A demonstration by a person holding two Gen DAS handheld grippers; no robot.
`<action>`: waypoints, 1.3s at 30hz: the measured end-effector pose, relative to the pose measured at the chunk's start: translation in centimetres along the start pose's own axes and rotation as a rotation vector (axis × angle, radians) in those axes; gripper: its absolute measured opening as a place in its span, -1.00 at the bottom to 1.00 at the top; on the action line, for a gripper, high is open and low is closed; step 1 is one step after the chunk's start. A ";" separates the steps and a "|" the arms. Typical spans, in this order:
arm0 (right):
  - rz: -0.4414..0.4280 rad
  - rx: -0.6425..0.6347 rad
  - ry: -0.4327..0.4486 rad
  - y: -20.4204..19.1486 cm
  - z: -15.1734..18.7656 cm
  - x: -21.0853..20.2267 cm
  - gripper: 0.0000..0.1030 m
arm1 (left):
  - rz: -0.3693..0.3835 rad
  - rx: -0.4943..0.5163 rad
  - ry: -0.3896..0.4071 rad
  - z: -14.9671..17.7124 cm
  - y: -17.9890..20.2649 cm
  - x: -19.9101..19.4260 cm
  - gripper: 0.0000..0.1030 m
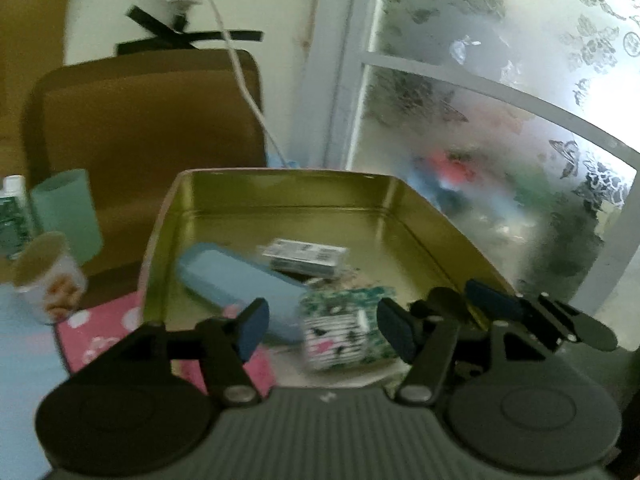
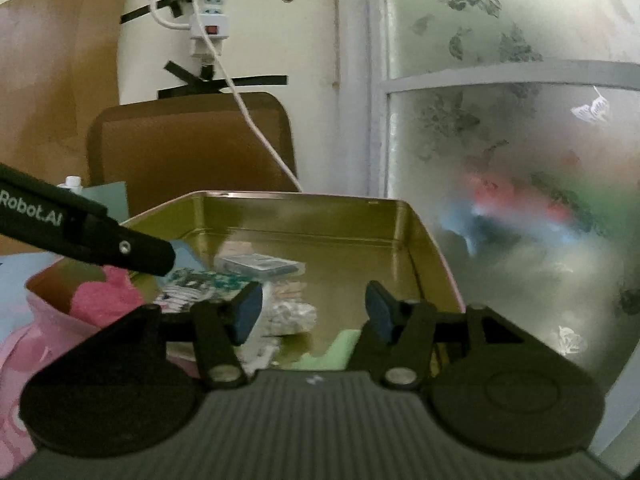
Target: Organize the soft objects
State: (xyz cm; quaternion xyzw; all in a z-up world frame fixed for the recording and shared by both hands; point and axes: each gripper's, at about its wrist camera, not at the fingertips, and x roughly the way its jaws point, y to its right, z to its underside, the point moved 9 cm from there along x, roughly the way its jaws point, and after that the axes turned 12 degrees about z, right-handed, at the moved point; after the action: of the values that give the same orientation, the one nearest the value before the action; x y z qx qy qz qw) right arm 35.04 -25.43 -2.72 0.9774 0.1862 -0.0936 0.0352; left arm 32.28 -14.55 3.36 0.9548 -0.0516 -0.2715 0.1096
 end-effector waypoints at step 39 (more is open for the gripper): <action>-0.679 -0.238 -0.237 -35.6 -0.1 -6.3 0.21 | -0.595 -0.362 0.138 19.5 -27.6 -29.4 0.44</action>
State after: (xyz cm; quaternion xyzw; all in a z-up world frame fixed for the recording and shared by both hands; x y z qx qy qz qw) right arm 16.14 5.35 -2.57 0.8316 0.5036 -0.1899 0.1369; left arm -1.92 13.36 -4.40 0.9092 0.2854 -0.2310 0.1965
